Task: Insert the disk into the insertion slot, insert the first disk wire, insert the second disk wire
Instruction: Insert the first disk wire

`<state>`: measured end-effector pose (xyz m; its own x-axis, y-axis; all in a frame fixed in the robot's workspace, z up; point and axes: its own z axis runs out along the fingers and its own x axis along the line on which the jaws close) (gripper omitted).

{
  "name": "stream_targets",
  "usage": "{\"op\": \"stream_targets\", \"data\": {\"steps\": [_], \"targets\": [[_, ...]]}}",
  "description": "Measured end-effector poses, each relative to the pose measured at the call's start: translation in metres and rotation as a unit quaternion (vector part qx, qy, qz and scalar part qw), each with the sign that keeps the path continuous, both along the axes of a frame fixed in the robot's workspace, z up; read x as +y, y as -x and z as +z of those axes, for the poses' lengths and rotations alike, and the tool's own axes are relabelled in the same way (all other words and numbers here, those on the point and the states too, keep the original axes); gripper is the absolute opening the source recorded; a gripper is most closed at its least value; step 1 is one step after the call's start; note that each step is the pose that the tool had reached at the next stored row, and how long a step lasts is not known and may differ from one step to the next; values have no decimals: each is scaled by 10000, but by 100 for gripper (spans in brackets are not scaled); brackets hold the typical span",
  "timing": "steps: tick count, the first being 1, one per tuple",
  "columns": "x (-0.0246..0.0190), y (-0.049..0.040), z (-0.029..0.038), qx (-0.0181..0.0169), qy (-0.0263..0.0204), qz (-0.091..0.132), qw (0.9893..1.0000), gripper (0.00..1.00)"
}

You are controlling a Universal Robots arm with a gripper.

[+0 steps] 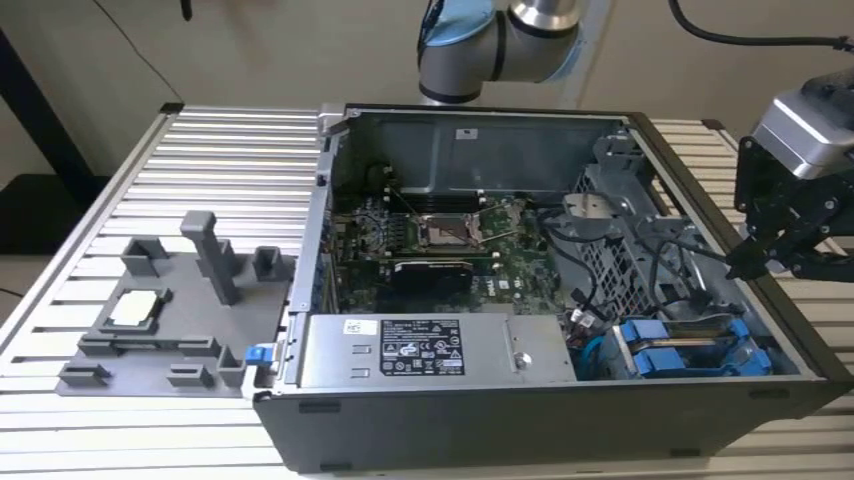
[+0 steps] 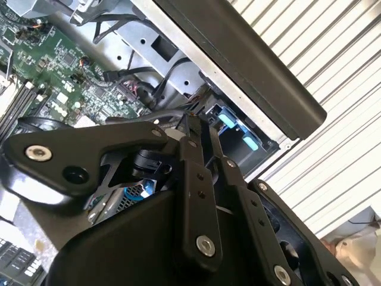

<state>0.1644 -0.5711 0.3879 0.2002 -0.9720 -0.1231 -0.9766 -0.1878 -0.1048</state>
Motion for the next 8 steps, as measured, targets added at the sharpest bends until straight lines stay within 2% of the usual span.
{"op": "stream_targets", "data": {"steps": [8], "targets": [[0, 12, -9, 0, 1, -43, 10000, 19]]}}
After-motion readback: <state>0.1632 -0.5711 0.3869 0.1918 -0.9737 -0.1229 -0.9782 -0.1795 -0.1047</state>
